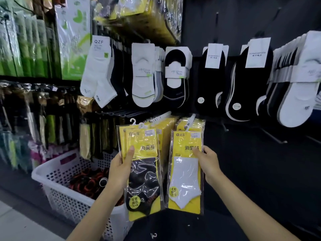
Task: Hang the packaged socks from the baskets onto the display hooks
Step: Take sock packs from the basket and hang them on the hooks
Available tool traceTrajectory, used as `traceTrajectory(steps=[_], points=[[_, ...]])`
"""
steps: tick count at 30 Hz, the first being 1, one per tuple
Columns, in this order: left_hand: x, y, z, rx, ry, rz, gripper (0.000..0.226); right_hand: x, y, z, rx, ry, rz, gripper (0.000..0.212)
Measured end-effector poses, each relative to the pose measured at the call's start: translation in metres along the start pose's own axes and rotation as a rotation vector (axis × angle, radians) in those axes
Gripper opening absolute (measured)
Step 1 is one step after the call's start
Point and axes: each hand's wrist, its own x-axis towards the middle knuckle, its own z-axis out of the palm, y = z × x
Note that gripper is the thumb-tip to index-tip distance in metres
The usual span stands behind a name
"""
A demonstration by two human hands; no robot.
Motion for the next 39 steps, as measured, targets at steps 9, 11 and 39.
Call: traceTrajectory(steps=[9,11,39], points=[[0.003,-0.008,0.003,-0.058,-0.023,-0.023,0.021,0.034,0.027,0.004,-0.047,0.211,0.138,0.030],[0.000,-0.007,0.005,-0.079,-0.019,-0.029,0.015,0.037,0.034,0.001,-0.113,0.282,0.128,0.032],[-0.012,-0.001,0.023,-0.008,0.002,0.034,0.032,-0.038,0.002,0.003,0.044,-0.048,-0.153,0.015]])
